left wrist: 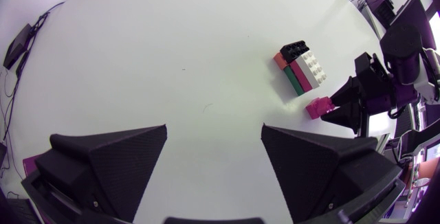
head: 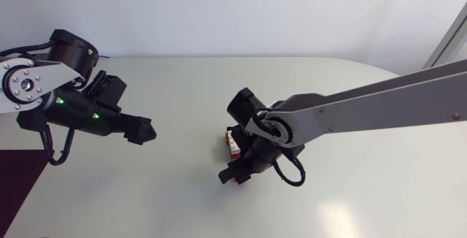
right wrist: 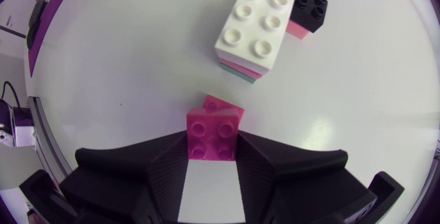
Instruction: Sort duplo bricks by size, large to the right and small to the left
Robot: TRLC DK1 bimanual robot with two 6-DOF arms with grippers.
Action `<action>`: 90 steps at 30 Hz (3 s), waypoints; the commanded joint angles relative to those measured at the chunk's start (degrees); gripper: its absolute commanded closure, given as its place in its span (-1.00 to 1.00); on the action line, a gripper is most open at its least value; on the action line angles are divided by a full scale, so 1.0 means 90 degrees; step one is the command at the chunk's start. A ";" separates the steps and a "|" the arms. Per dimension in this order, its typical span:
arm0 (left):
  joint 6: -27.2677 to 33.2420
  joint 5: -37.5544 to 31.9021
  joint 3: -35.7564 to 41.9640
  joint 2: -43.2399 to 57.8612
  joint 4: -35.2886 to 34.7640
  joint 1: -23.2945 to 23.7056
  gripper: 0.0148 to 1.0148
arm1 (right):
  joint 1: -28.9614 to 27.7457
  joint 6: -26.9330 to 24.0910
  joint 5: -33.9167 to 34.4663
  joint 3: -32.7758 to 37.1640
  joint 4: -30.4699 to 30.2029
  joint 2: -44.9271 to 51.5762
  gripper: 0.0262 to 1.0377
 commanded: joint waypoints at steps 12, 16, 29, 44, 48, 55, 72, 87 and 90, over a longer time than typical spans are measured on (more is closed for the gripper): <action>0.0349 0.0207 -0.0388 -0.0487 -0.0099 0.0425 -0.88 | 0.0888 -0.0513 -0.0151 0.1658 -0.0586 0.0467 0.59; 0.0505 0.0207 -0.0436 -0.0633 -0.0226 0.0630 -0.88 | 0.1083 -0.0718 -0.0307 0.2557 -0.0918 0.1336 0.59; 0.1023 0.0363 -0.0788 -0.0956 -0.0324 0.1275 -0.88 | 0.1445 -0.0835 -0.0395 0.4315 -0.2060 0.2733 0.27; 0.0964 0.0393 -0.0788 -0.0907 -0.0334 0.0601 -0.88 | 0.1337 -0.0835 -0.0356 0.4012 -0.2139 0.2234 -0.63; 0.1043 0.0607 -0.0720 -0.0799 -0.0490 -0.0005 -0.88 | 0.1015 -0.0757 -0.0180 0.3338 -0.1865 0.1297 -0.63; 0.1384 0.0676 -0.0954 -0.0418 -0.0490 -0.1196 -0.88 | 0.0273 -0.0727 -0.0171 0.1912 -0.1543 -0.0451 -0.71; 0.2966 0.0324 -0.1354 0.1505 0.0721 -0.1694 -0.75 | -0.0118 -0.1059 -0.0512 -0.0431 -0.0947 -0.1867 -0.71; 0.3630 0.0773 -0.1413 0.2374 0.1717 -0.1313 0.51 | -0.0089 -0.1274 -0.0376 -0.0724 -0.0127 -0.0910 -0.71; 0.3630 0.0783 -0.1423 0.2374 0.1844 -0.1216 0.54 | -0.0089 -0.1216 -0.0268 -0.0617 0.0000 -0.0578 -0.71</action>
